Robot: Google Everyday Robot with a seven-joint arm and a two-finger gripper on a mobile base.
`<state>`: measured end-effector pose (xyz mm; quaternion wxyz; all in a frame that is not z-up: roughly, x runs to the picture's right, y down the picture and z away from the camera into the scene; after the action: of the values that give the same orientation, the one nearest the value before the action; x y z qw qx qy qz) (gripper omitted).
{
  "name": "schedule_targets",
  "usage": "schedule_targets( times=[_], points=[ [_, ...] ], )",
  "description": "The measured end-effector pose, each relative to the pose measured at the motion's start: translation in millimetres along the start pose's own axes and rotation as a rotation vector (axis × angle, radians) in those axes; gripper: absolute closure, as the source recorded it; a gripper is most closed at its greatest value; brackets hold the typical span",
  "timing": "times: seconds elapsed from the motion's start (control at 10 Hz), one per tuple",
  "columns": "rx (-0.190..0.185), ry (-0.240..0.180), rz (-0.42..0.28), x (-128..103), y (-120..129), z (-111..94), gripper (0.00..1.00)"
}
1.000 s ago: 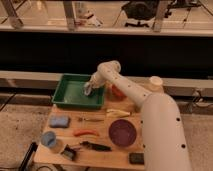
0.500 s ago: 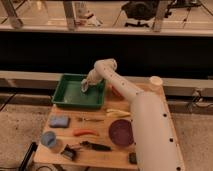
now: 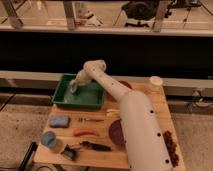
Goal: Wipe tray with towel
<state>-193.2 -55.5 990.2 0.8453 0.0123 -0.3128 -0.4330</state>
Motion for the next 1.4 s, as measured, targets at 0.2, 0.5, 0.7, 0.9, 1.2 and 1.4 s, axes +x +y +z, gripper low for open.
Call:
schedule_targets(
  times=[0.2, 0.5, 0.7, 0.9, 1.2, 1.4],
  points=[
    [0.030, -0.003, -0.025, -4.1, -4.1, 1.2, 0.95],
    [0.032, -0.039, -0.039, -20.5, 1.1, 5.3, 0.95],
    [0.027, -0.074, -0.030, -36.1, 9.8, 0.1, 0.95],
    [0.035, -0.132, -0.007, -59.3, 17.7, -10.6, 0.95],
    [0.058, -0.201, -0.002, -79.8, 10.5, -25.2, 0.95],
    [0.048, -0.181, 0.019, -74.4, 20.6, -37.1, 0.95]
  ],
)
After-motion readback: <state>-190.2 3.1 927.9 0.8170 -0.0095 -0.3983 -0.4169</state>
